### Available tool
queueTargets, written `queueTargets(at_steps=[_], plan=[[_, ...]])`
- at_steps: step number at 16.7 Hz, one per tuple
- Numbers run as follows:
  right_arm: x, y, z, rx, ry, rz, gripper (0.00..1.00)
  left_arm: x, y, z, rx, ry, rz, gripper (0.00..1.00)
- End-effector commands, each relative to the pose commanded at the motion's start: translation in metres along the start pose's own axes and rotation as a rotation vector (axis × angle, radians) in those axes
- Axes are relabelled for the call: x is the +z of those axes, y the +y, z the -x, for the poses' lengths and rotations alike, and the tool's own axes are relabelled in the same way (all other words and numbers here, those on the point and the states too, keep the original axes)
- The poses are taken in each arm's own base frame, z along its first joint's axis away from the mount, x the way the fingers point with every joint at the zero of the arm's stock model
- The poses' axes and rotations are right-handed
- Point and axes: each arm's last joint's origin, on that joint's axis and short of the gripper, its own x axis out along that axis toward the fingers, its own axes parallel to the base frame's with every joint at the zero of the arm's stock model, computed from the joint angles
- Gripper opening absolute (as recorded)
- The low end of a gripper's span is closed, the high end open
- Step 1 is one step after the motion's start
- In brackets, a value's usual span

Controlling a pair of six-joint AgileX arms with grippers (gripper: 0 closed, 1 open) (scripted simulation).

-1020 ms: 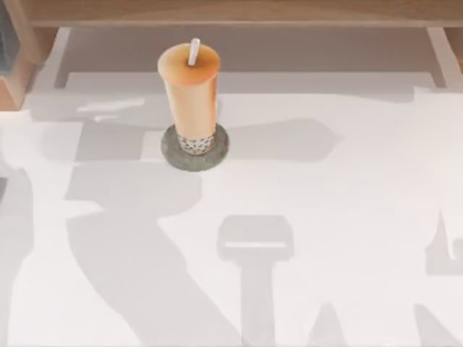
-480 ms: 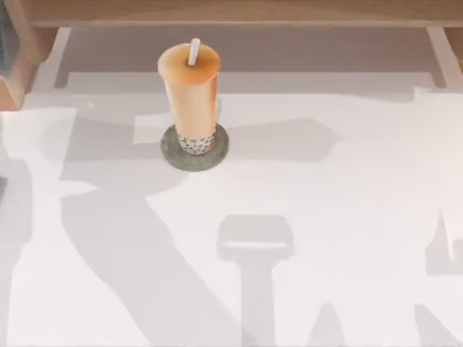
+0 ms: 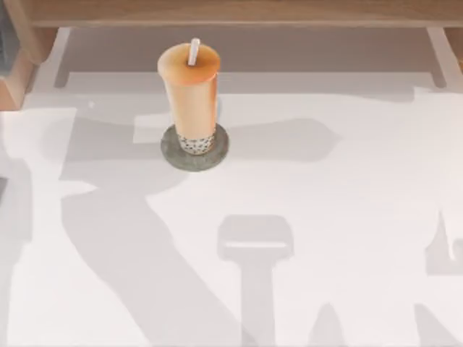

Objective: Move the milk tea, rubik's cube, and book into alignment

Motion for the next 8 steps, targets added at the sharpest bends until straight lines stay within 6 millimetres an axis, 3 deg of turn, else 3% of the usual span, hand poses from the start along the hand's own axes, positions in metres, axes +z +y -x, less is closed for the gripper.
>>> queueTargets(at_steps=[8], plan=[[0.0000,0.0000,0.0000,0.000,0.000,0.000,1.00,0.0000,0.0000,0.0000,0.000,0.000,0.000,0.02]])
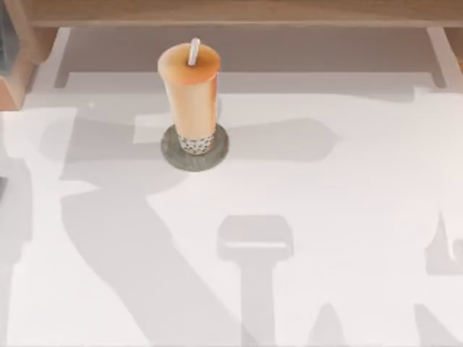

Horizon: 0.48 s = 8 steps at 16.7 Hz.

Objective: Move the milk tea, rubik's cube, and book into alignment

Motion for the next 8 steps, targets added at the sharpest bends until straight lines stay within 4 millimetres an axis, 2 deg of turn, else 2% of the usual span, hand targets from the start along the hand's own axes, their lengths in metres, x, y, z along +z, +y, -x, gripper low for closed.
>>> queueTargets(at_steps=[8], plan=[[0.0000,0.0000,0.0000,0.000,0.000,0.000,1.00,0.0000,0.0000,0.0000,0.000,0.000,0.000,0.00]])
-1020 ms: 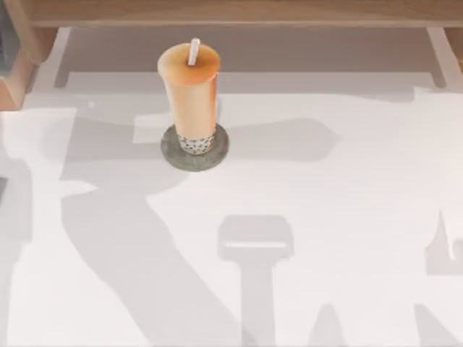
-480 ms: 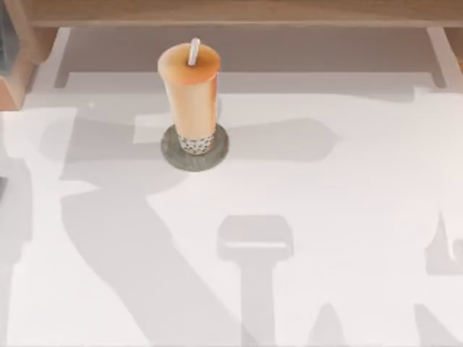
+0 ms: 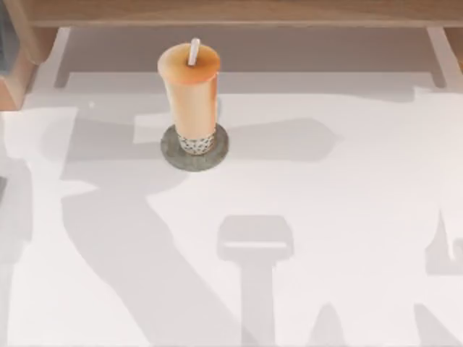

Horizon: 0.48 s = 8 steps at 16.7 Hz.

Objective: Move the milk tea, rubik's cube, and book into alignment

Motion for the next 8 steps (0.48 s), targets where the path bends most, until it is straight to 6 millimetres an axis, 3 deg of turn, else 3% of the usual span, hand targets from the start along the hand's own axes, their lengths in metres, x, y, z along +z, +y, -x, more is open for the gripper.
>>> queueTargets(at_steps=[5,8], plan=[[0.000,0.000,0.000,0.000,0.000,0.000,1.00,0.015,0.008,0.011,0.023,-0.027,-0.005,0.00],[0.000,0.000,0.000,0.000,0.000,0.000,1.00,0.013,0.001,0.012,0.006,-0.013,-0.005,0.00]])
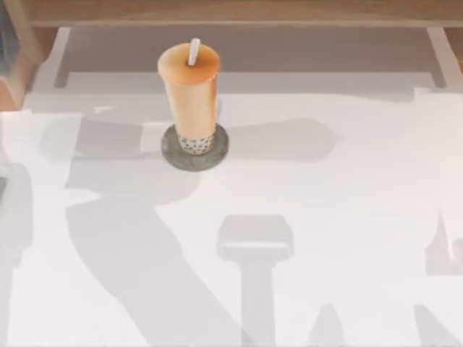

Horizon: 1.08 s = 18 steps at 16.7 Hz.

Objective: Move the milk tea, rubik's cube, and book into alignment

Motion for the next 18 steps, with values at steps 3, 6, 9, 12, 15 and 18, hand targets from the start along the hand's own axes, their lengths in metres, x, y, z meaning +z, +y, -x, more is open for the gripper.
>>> queueTargets(at_steps=[3,6,9,12,15,18], plan=[[0.000,0.000,0.000,0.000,0.000,0.000,1.00,-0.002,0.000,-0.002,-0.004,0.011,0.003,0.00],[0.000,0.000,0.000,0.000,0.000,0.000,1.00,-0.002,0.001,-0.001,-0.001,0.009,0.000,0.00],[0.000,0.000,0.000,0.000,0.000,0.000,1.00,0.014,0.003,0.010,-0.008,-0.021,-0.072,0.00],[0.000,0.000,0.000,0.000,0.000,0.000,1.00,0.041,0.013,0.037,-0.001,-0.076,-0.251,0.00],[0.000,0.000,0.000,0.000,0.000,0.000,1.00,0.059,0.025,0.073,0.026,-0.109,-0.520,0.00],[0.000,0.000,0.000,0.000,0.000,0.000,1.00,0.052,0.036,0.110,0.049,-0.077,-0.852,0.00]])
